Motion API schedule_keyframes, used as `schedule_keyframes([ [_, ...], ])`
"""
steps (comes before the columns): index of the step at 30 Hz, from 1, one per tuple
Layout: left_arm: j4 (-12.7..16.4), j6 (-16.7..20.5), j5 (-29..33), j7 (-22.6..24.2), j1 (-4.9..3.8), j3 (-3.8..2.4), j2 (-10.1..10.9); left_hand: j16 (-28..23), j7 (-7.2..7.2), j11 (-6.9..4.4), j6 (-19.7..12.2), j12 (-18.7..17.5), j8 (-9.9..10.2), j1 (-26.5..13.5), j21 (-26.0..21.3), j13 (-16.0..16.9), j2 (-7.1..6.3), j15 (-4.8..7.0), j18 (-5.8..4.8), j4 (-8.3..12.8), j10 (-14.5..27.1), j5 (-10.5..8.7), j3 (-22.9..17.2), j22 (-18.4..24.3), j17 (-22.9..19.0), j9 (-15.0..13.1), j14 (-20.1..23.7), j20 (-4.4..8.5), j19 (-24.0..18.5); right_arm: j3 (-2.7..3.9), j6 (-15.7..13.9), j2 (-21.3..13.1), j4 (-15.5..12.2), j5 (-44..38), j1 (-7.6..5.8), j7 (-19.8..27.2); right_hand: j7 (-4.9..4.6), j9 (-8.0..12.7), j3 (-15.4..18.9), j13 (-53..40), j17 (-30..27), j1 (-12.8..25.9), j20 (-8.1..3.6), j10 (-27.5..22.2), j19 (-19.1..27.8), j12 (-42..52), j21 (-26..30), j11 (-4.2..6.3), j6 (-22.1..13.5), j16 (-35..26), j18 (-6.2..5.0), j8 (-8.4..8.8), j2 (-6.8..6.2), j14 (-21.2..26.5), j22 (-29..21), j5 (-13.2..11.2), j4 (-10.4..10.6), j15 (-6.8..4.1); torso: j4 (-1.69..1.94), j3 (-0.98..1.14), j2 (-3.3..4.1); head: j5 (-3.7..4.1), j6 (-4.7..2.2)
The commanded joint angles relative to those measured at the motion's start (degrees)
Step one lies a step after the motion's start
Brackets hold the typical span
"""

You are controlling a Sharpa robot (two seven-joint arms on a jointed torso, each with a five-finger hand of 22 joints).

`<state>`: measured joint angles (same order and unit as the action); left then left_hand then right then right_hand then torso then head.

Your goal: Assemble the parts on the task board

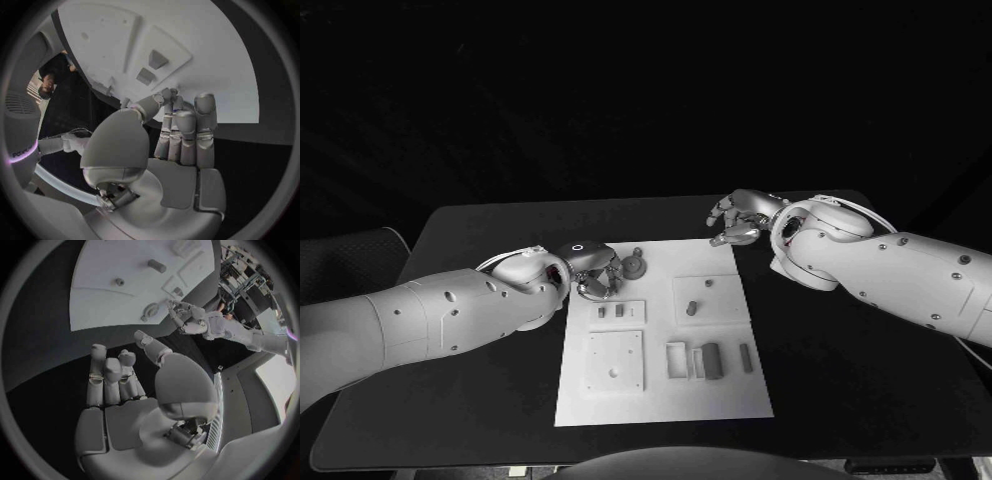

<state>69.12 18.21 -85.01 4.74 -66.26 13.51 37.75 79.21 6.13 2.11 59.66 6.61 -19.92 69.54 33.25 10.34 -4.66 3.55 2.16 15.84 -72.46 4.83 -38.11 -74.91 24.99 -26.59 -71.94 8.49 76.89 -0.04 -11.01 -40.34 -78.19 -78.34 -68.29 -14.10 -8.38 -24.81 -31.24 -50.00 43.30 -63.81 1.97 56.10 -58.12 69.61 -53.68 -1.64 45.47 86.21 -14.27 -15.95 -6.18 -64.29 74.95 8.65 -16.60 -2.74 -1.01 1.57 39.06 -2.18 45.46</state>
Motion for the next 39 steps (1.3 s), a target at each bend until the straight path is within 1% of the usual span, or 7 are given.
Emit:
schedule_keyframes([
  [1, -0.2, -0.7, 0.1, 0.1, 0.07, 0.01, -0.1, -0.2, 0.08, 0.53, 0.2, 0.3, -0.2, 0.1, -0.3, 1.0, 0.51, 0.29, 6.12, -0.1, -2.3, 0.19, -0.4, -0.9, -0.1, -0.1, 0.1, 0.48, 0.0, 0.02, 0.6, 0.0, 0.0, -0.2, 0.02, 0.3, -1.50, 0.1, 0.0, 0.1, -0.1, 0.3, -0.19, -2.7, 0.0, 0.3, 0.3, -1.81, 1.9, 0.1, -0.73, 0.33, 0.03, 0.0, 1.0, 0.1, 0.0, 0.07, -0.02, 0.03, -0.01, -0.05, 0.00],
  [7, -1.1, -1.0, 0.0, 0.0, 0.16, 0.02, -0.5, -0.2, 0.08, 0.53, 0.2, 0.3, -0.2, 0.1, -0.4, 1.0, 0.52, 0.29, 6.09, 0.0, -2.3, 0.19, -0.4, -0.9, -0.1, -0.1, 0.1, 0.50, -0.1, 0.02, 0.7, 0.0, -0.1, -0.2, 0.02, 0.3, -1.51, 0.1, 0.0, 0.1, -0.1, 0.3, -0.19, -2.7, 0.1, 0.3, 0.3, -1.81, 1.9, 0.1, -0.73, 0.33, 0.03, 0.0, 1.0, 0.1, 0.0, 0.07, -0.04, 0.06, 0.00, -0.02, -0.01],
  [17, -2.7, -1.6, -0.4, 0.3, 0.84, 0.03, -1.6, -0.2, 0.10, 0.55, 0.1, 0.2, -0.2, 0.1, -0.4, 1.0, 0.56, 0.27, 6.05, 0.0, -2.3, 0.17, -0.4, -0.9, -0.1, -0.1, 0.2, 0.51, -0.1, 0.02, 0.7, 0.0, -0.1, -0.2, 0.02, 0.3, -1.51, 0.1, 0.0, 0.1, -0.1, 0.3, -0.20, -2.7, 0.1, 0.4, 0.3, -1.82, 1.9, 0.1, -0.73, 0.33, 0.04, 0.0, 1.0, 0.1, 0.0, 0.07, -0.05, 0.01, 0.02, 0.14, 0.13],
  [23, -2.6, -1.7, -0.4, 0.4, 0.96, 0.03, -1.6, -0.2, 0.11, 0.55, 0.1, 0.2, -0.2, 0.1, -0.4, 1.0, 0.58, 0.27, 6.03, 0.0, -2.3, 0.16, -0.4, -0.9, -0.1, -0.1, 0.2, 0.52, -0.1, 0.02, 0.7, 0.0, -0.1, -0.2, 0.02, 0.3, -1.51, 0.1, 0.0, 0.1, -0.1, 0.3, -0.19, -2.7, 0.1, 0.4, 0.3, -1.82, 1.9, 0.1, -0.73, 0.33, 0.03, 0.0, 1.0, 0.1, 0.0, 0.07, -0.02, -0.02, 0.00, 0.23, 0.23],
  [30, -2.3, -1.3, -0.4, 0.5, 0.99, 0.03, -1.2, -0.2, 0.10, 0.54, 0.2, 0.2, -0.2, 0.1, -0.4, 1.0, 0.60, 0.28, 6.00, 0.0, -2.4, 0.15, -0.4, -0.9, -0.1, -0.1, 0.2, 0.53, -0.1, 0.02, 0.7, 0.0, -0.1, -0.2, 0.02, 0.3, -1.51, 0.1, 0.0, 0.1, -0.1, 0.3, -0.20, -2.7, 0.1, 0.4, 0.3, -1.82, 1.9, 0.1, -0.73, 0.33, 0.04, 0.0, 1.0, 0.1, 0.0, 0.07, 0.02, 0.01, -0.02, 0.18, 0.23],
  [39, -2.2, 0.9, -0.4, 0.5, 0.99, 0.02, -0.9, -0.2, 0.08, 0.51, 0.2, 0.2, -0.2, 0.2, -0.5, 1.1, 0.59, 0.31, 5.97, 0.0, -2.5, 0.15, -0.4, -0.9, -0.1, -0.1, 0.2, 0.56, -0.1, 0.02, 0.6, 0.0, 0.0, -0.2, 0.02, 0.3, -1.51, 0.1, 0.0, 0.1, -0.1, 0.3, -0.20, -2.7, 0.1, 0.4, 0.3, -1.82, 1.9, 0.1, -0.73, 0.33, 0.03, 0.0, 1.0, 0.1, 0.0, 0.08, 0.01, -0.03, 0.00, 0.13, 0.06],
])
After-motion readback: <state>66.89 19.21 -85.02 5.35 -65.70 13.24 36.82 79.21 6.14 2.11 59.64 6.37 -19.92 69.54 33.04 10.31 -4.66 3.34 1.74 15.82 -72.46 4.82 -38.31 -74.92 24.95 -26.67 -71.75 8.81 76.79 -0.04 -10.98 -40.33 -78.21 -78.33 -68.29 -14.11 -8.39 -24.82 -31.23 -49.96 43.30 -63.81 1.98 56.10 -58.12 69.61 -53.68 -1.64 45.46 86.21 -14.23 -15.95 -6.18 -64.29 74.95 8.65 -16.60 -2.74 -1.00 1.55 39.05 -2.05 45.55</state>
